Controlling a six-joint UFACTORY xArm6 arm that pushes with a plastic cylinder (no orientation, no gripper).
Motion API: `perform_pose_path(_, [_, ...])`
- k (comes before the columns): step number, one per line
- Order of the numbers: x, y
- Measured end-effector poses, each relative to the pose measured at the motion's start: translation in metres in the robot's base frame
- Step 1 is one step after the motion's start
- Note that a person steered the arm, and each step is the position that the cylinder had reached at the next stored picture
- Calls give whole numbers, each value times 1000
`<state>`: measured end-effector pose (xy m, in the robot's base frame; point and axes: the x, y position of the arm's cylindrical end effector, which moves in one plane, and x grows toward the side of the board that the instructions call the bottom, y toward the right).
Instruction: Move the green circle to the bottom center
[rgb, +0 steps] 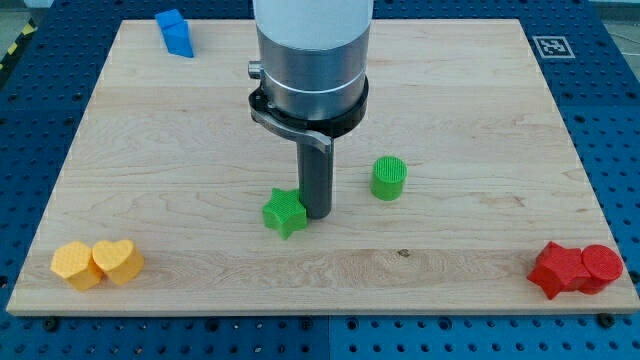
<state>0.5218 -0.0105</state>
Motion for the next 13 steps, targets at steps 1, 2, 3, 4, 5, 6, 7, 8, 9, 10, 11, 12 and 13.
perform_pose_path(1, [-25, 17])
perform_pose_path(2, [-62, 31])
perform_pose_path(3, [-80, 76])
perform_pose_path(4, [-68, 87])
perform_pose_path(5, [-46, 87])
perform_pose_path(6, [-45, 99])
perform_pose_path(7, [-44, 116])
perform_pose_path(8, [-44, 106])
perform_pose_path(9, [-42, 74])
perform_pose_path(10, [-41, 51])
perform_pose_path(11, [-41, 49])
perform_pose_path(12, [-46, 71])
perform_pose_path(13, [-49, 104])
